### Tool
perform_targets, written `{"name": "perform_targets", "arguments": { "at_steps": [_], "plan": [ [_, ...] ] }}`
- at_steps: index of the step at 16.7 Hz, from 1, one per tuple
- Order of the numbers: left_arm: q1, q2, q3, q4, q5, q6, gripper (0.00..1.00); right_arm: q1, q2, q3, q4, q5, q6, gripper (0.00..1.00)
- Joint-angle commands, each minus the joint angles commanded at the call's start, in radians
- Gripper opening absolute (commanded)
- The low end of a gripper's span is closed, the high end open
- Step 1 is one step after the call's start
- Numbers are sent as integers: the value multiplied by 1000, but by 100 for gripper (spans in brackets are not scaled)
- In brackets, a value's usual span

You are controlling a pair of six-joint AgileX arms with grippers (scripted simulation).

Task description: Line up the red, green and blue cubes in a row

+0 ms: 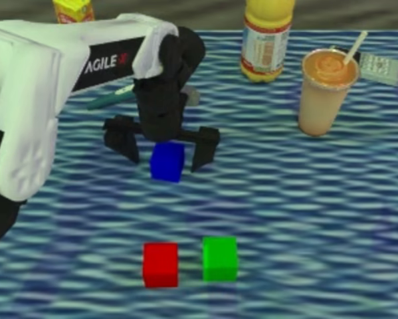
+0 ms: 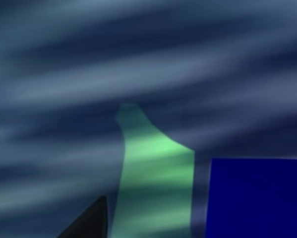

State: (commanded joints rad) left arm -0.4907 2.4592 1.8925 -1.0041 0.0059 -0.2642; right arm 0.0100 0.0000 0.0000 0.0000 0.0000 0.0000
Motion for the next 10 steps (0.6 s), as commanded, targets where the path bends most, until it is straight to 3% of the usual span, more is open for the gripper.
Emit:
{"name": "perform_targets", "arguments": {
  "at_steps": [10],
  "plan": [
    [0,0,0,0,0,0,10,0,0,0,0,0,0,100]
  ]
}}
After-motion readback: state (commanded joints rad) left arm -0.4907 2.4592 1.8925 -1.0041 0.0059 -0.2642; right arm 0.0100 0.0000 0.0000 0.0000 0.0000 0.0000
